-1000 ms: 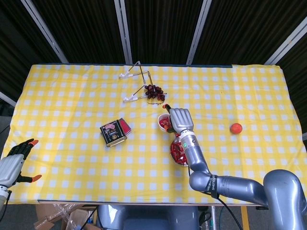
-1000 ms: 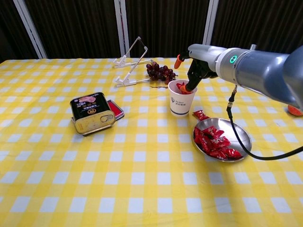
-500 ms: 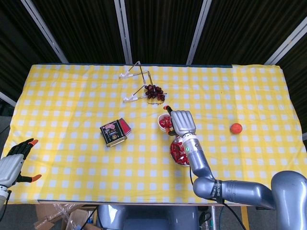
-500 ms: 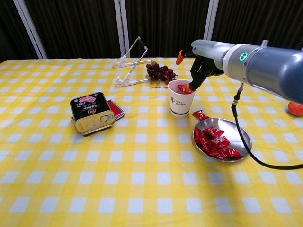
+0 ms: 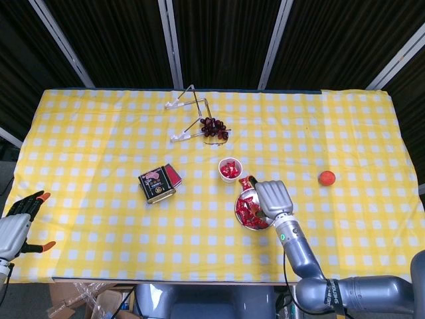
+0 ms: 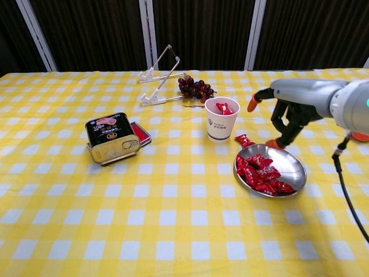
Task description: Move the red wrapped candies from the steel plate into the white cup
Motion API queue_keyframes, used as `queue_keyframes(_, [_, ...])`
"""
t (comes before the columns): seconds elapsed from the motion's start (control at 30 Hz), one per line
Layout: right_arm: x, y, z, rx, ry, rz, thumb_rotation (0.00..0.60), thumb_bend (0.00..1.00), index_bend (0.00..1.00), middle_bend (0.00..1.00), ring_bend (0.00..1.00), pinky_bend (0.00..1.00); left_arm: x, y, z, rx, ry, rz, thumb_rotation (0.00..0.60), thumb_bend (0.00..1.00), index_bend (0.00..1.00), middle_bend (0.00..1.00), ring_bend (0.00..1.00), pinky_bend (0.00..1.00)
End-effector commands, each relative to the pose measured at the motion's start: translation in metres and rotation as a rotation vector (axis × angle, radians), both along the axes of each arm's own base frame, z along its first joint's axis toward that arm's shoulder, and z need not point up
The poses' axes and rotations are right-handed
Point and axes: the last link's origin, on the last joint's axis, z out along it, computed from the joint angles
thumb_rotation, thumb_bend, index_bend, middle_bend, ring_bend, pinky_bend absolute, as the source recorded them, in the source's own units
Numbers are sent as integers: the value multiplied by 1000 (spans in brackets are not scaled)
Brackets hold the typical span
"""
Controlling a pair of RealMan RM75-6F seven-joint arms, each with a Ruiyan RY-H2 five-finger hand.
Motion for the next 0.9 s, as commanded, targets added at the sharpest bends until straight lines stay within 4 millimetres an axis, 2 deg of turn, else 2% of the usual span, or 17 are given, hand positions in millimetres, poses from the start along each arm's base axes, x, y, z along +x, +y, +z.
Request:
queue_keyframes(0.03, [-15, 10, -4, 27, 16, -18, 600, 355, 208, 768, 907, 947, 0, -1, -1, 3, 2, -1, 600, 84, 0, 0, 0, 0])
queue_keyframes(0.17, [-26, 18, -12, 63, 31, -35, 600, 355, 208, 768, 906, 947, -1, 0, -1, 9, 6, 5, 600, 84, 0, 0, 0, 0])
queue_keyframes(0.37, [-35, 22, -22, 99, 44, -50, 600, 334, 149, 768, 907, 947, -1, 0, 0, 11, 12, 7, 600, 84, 0, 0, 0, 0])
queue_keyframes(0.9, [-43, 13, -42, 120, 31, -85, 600, 332, 136, 768, 907, 947, -2, 2, -1, 6, 21, 1, 600, 84, 0, 0, 0, 0])
